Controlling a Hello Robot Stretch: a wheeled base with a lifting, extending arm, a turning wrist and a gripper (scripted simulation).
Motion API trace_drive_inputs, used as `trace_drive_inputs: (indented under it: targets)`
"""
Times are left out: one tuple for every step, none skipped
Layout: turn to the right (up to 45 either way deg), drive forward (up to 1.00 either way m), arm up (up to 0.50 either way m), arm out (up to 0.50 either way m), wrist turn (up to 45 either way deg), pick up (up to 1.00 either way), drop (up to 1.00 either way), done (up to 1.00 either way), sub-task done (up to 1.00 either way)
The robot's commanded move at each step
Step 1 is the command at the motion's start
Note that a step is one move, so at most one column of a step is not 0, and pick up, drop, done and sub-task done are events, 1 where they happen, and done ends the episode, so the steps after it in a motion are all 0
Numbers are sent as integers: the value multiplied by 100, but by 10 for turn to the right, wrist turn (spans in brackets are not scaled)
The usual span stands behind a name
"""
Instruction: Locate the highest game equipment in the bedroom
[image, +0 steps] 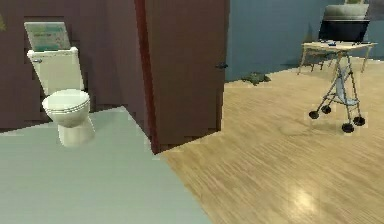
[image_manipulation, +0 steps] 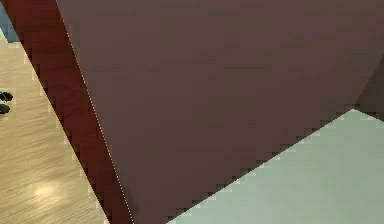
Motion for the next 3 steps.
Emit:
trace_drive_inputs:
  targets:
    - [90, 0, 0, 0, 0, 0, 0, 0, 0]
    - [0, 20, 0, 0, 0, 0, 0, 0, 0]
    - [240, 0, 0, 0, 0, 0, 0, 0, 0]
